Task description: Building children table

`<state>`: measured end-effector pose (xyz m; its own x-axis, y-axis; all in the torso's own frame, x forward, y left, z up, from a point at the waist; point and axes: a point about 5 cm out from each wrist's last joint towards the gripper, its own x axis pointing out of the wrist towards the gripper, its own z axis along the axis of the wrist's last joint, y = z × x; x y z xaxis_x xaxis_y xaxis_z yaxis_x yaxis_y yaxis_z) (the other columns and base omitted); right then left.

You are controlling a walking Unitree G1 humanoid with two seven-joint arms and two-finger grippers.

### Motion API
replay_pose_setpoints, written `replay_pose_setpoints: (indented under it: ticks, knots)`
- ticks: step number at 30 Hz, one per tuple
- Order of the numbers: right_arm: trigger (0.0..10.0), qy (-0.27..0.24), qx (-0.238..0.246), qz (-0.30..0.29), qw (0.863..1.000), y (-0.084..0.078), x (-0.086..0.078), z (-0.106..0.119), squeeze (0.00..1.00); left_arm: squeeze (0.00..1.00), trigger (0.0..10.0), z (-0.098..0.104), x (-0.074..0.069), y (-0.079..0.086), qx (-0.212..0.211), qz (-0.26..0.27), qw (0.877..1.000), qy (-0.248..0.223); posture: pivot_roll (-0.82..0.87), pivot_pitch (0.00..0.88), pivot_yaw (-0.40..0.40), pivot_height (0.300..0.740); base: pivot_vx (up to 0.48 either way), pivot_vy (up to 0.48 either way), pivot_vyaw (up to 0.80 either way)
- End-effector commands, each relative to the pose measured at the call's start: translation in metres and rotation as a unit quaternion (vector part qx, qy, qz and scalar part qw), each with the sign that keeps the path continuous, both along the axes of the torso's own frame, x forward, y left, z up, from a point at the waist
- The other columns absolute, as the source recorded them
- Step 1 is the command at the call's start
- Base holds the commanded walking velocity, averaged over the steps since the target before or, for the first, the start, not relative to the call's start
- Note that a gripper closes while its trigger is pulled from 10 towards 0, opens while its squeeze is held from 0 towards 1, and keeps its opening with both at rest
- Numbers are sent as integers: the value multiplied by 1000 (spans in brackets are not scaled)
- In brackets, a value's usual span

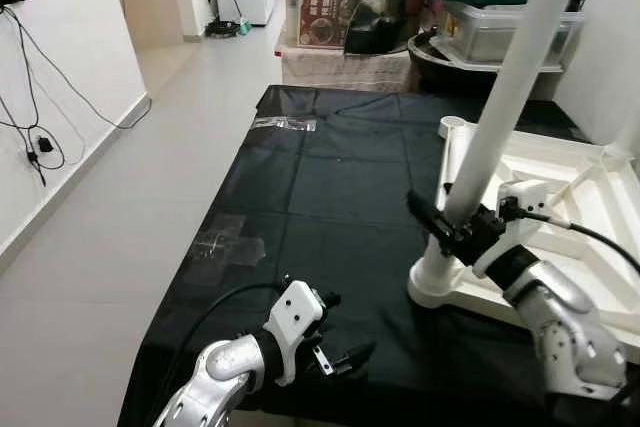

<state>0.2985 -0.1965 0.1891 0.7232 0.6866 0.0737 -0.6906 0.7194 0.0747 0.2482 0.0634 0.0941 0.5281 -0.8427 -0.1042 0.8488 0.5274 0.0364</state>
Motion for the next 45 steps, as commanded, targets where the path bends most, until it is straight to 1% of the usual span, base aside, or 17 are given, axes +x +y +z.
replay_pose_setpoints:
  ticks: [1, 6, 7, 9, 10, 15, 23, 24, 25, 28, 33, 34, 35, 38, 41, 42, 45]
  knots:
    - [10000, 13, 2, 122, 992, 25, 1, -1, 0, 0, 10000, -3, 0, 0, 6, 0, 1000, -2, 201, 0, -67, 740, 0, 0, 0]
    - [10000, 13, -23, 218, 976, 37, 10, 3, 0, 0, 10000, -5, -1, -1, 8, -3, 1000, -3, 215, 0, -76, 740, 0, 0, 0]
    - [8627, 13, -26, 247, 969, 43, 11, 5, 0, 0, 10000, -6, -2, -1, 8, -4, 1000, -3, 217, 0, -76, 740, 0, 0, 0]
    - [8627, 15, -27, 269, 963, 46, 12, 6, 0, 0, 10000, -6, -2, -1, 9, -4, 1000, -3, 217, 0, -76, 740, 0, 0, 0]
    - [0, 16, -28, 276, 961, 50, 13, 6, 0, 0, 10000, -7, -2, -1, 10, -6, 1000, -3, 217, 0, -76, 740, 0, 0, 0]
    - [0, -1, -40, 210, 977, 54, 22, 0, 0, 0, 10000, -8, -3, -1, 11, -7, 1000, -2, 219, 0, -80, 740, 0, 0, 0]
    - [0, 1, -15, -64, 998, 37, 27, -11, 0, 0, 10000, -10, -4, -2, 11, -14, 1000, 2, 193, 0, -59, 740, 0, 0, 0]
    - [0, 7, -15, -166, 986, 27, 29, -12, 0, 0, 10000, -10, -3, -2, 11, -17, 1000, 2, 183, 0, -51, 740, 0, 0, 0]
    - [0, 7, -15, -166, 986, 27, 29, -12, 0, 0, 10000, -10, -3, -2, 11, -17, 1000, 2, 183, 0, -51, 740, 0, 0, 0]
    - [0, 19, -27, -449, 893, -10, 15, -17, 0, 0, 10000, -11, -3, -2, 11, -22, 1000, 4, 172, 0, -45, 740, 0, 0, 0]
    - [0, 17, -32, -483, 875, -15, 11, -19, 0, 0, 10000, -11, -3, -2, 11, -23, 1000, 4, 172, 0, -45, 740, 0, 0, 0]
    - [0, 14, -24, -531, 847, -9, 0, -20, 0, 0, 10000, -11, -2, -2, 11, -23, 1000, 3, 171, 0, -39, 740, 0, 0, 0]
    - [0, 14, -24, -531, 847, -9, 0, -20, 0, 0, 10000, -11, -2, -2, 11, -23, 1000, 3, 171, 0, -39, 740, 0, 0, 0]
    - [0, 25, 2, -601, 799, 8, -16, -24, 0, 0, 10000, -9, 0, -2, 10, -21, 1000, 1, 176, 0, -42, 740, 0, 0, 0]
    - [0, 35, 17, -615, 788, 18, -16, -25, 0, 0, 10000, -9, 1, -2, 9, -18, 1000, 0, 178, 0, -45, 740, 0, 0, 0]
    - [10000, 25, 31, -587, 809, 25, -12, -24, 894, 0, 10000, -8, 1, -2, 8, -17, 1000, 0, 177, 0, -45, 740, 0, 0, 0]
    - [10000, 14, 46, -561, 827, 33, -8, -21, 894, 0, 10000, -8, 1, -2, 7, -17, 1000, -1, 177, 0, -45, 740, 0, 0, 0]
